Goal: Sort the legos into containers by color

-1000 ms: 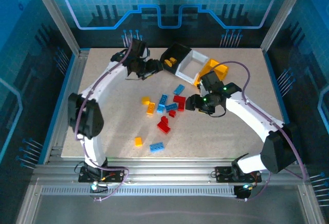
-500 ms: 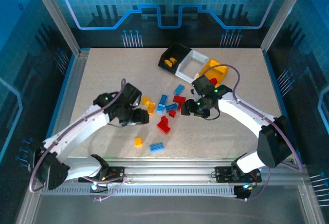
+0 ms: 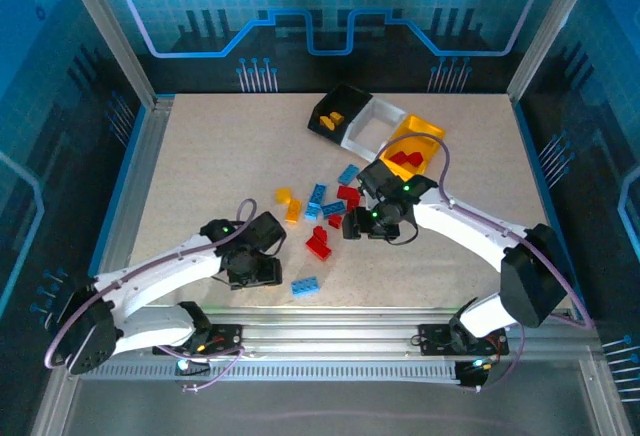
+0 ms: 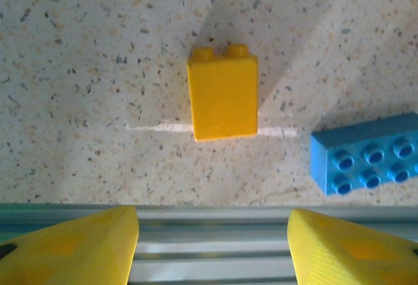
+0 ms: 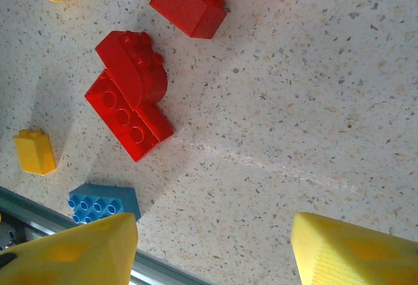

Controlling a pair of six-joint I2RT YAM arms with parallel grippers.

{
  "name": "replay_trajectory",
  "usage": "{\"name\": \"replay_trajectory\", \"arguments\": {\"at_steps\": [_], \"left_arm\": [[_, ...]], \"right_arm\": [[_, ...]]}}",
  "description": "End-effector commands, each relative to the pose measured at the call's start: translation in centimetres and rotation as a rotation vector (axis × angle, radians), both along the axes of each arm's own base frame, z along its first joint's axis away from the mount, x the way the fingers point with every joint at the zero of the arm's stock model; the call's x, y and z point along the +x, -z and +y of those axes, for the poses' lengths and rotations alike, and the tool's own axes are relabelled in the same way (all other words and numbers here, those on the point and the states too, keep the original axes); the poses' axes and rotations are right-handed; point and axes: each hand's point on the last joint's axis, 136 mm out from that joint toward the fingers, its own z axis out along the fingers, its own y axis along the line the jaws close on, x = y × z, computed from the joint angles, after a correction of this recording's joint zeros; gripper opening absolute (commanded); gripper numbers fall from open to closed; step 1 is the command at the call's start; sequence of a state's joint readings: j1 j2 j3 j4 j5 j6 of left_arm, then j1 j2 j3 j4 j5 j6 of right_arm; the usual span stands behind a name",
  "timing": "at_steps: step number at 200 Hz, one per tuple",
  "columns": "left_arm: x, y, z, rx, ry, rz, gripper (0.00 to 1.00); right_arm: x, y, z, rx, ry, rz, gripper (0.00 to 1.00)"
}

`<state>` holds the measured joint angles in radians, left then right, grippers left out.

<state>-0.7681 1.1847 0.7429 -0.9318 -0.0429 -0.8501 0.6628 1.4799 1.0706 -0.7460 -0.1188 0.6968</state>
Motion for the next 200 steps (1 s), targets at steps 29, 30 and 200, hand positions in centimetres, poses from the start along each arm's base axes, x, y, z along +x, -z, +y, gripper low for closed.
{"name": "replay_trajectory", "arguments": {"at_steps": [29, 30, 200], "left_arm": [[2.1, 2.1, -0.8, 0.079, -0.012, -0.001, 0.63], [2.2, 2.1, -0.8, 0.080, -0.011, -0.002, 0.63], [5.6, 5.1, -1.1, 0.134, 0.018, 0.052, 0.57]], "right_arm": [[-0.8, 0.4, -0.1, -0.025, 0.010, 0.003, 0.65], [-0.8, 0.4, -0.1, -0.025, 0.009, 0.003, 0.65], [-1.2, -3.3, 0.0, -0.049, -0.314, -0.431, 0.80]]}}
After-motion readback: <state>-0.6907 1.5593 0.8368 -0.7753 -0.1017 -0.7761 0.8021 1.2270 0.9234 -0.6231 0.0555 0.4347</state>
